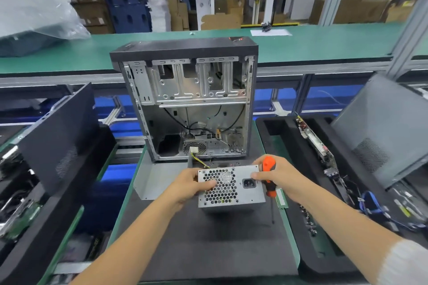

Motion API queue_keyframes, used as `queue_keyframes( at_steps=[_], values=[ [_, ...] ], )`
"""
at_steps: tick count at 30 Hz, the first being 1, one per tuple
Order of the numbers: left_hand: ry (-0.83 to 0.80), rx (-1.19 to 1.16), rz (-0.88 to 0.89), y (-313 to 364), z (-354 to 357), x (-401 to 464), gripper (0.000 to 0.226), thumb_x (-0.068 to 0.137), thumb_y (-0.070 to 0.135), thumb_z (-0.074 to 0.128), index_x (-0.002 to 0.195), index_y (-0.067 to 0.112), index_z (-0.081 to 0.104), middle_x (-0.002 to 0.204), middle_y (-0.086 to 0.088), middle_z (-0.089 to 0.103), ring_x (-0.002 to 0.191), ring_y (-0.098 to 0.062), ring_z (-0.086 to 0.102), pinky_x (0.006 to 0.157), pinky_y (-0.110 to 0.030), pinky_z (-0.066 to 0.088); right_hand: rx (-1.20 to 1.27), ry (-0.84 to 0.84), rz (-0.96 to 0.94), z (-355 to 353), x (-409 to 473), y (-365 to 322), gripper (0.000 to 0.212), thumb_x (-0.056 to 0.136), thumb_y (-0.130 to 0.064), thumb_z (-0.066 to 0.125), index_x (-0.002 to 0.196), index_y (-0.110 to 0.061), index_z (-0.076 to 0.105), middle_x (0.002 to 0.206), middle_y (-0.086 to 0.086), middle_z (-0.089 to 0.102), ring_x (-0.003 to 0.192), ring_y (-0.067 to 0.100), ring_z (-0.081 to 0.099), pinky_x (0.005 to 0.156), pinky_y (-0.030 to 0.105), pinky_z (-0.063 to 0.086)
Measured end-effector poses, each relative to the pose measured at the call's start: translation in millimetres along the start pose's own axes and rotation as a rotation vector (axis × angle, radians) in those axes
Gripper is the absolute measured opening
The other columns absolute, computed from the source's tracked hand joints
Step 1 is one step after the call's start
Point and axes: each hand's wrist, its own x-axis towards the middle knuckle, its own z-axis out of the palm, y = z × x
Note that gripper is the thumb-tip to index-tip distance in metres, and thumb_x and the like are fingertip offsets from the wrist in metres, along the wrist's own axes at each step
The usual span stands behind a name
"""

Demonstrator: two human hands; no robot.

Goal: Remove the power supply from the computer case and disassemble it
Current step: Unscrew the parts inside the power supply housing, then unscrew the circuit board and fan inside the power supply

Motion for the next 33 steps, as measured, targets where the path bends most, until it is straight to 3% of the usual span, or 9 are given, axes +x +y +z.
queue_keyframes(
  at_steps=[2, 8, 13, 17, 19, 21, 27, 30, 33],
  values=[
    [0.019, -0.011, 0.054, 1.2, 0.2, -6.8, 0.023, 0.086, 0.011, 0.073, 0.108, 0.006, 0.067, 0.09, -0.005, 0.074, 0.076, -0.009, 0.067, 0.064, -0.019, 0.052, -0.076, -0.018, -0.075, -2.1, -3.8, -7.4, 0.021, 0.073, -0.009, 0.08, 0.087, -0.015, 0.066, 0.068, 0.003, 0.059, 0.066, 0.019, 0.056, 0.063, 0.037, 0.044],
    [0.153, 0.209, 0.271, -1.0, 6.7, -16.4, 0.055, 0.081, 0.018, 0.078, 0.129, 0.023, 0.052, 0.098, 0.012, 0.072, 0.087, 0.007, 0.067, 0.075, -0.011, 0.051, -0.428, 0.021, -0.354, -16.5, -16.4, -15.6, 0.027, 0.073, -0.025, 0.082, 0.08, -0.027, 0.056, 0.074, -0.005, 0.061, 0.061, 0.009, 0.051, 0.056, 0.017, 0.04],
    [0.203, 0.274, 0.244, -44.6, 16.5, -20.3, 0.061, 0.078, 0.013, 0.081, 0.132, 0.015, 0.053, 0.11, 0.004, 0.063, 0.104, -0.001, 0.059, 0.082, 0.002, 0.038, -0.717, -0.009, -0.443, 7.6, -25.1, 27.2, 0.031, 0.08, -0.032, 0.074, 0.086, -0.028, 0.044, 0.075, -0.01, 0.056, 0.067, 0.014, 0.048, 0.058, 0.027, 0.036],
    [0.098, 0.452, 0.268, -77.4, 29.9, -25.0, 0.053, 0.075, 0.014, 0.084, 0.12, 0.023, 0.056, 0.112, 0.016, 0.061, 0.104, -0.001, 0.058, 0.091, -0.014, 0.046, -0.942, -0.045, -0.479, 16.0, -38.8, 79.1, 0.029, 0.084, -0.031, 0.069, 0.089, -0.029, 0.041, 0.086, -0.012, 0.061, 0.072, 0.011, 0.048, 0.061, 0.025, 0.028],
    [0.025, 0.529, 0.265, -82.7, 31.8, -25.8, 0.045, 0.076, 0.02, 0.083, 0.111, 0.026, 0.053, 0.11, 0.014, 0.06, 0.105, -0.008, 0.059, 0.087, -0.027, 0.051, -0.932, -0.067, -0.472, 15.1, -42.1, 90.5, 0.033, 0.084, -0.033, 0.07, 0.088, -0.031, 0.037, 0.085, -0.016, 0.056, 0.073, 0.009, 0.045, 0.061, 0.023, 0.027],
    [0.018, 0.546, 0.297, -77.2, 29.9, -24.2, 0.039, 0.077, 0.026, 0.082, 0.103, 0.026, 0.053, 0.107, 0.012, 0.059, 0.103, -0.006, 0.057, 0.089, -0.025, 0.047, -0.844, -0.096, -0.413, 11.3, -39.9, 89.4, 0.034, 0.082, -0.038, 0.072, 0.086, -0.032, 0.038, 0.08, -0.018, 0.05, 0.071, 0.009, 0.043, 0.061, 0.024, 0.032],
    [-0.09, 0.601, 0.359, -37.4, 43.2, -8.6, 0.005, 0.086, 0.029, 0.072, 0.085, 0.029, 0.068, 0.088, 0.013, 0.068, 0.088, -0.006, 0.062, 0.086, -0.032, 0.05, -0.52, -0.123, -0.275, -8.0, -24.0, 74.3, 0.016, 0.078, -0.032, 0.076, 0.077, -0.026, 0.061, 0.077, -0.006, 0.065, 0.072, 0.011, 0.057, 0.07, 0.025, 0.046],
    [-0.206, 0.731, 0.263, -31.1, 46.3, -0.1, 0.016, 0.09, 0.031, 0.069, 0.101, 0.02, 0.073, 0.1, 0.005, 0.07, 0.095, -0.012, 0.062, 0.088, -0.032, 0.049, -0.761, -0.035, -0.265, -13.5, -6.8, 71.1, 0.002, 0.082, -0.022, 0.067, 0.08, -0.02, 0.066, 0.082, -0.003, 0.065, 0.079, 0.016, 0.057, 0.075, 0.033, 0.049],
    [-0.218, 0.698, 0.22, -28.9, 44.8, 5.2, 0.016, 0.09, 0.027, 0.07, 0.097, 0.015, 0.077, 0.096, 0.005, 0.071, 0.093, -0.01, 0.062, 0.083, -0.024, 0.047, -1.034, -0.153, -0.176, -6.3, 7.1, 76.8, 0.011, 0.083, -0.029, 0.067, 0.091, -0.022, 0.067, 0.095, -0.004, 0.063, 0.092, 0.02, 0.057, 0.077, 0.031, 0.049]
  ],
)
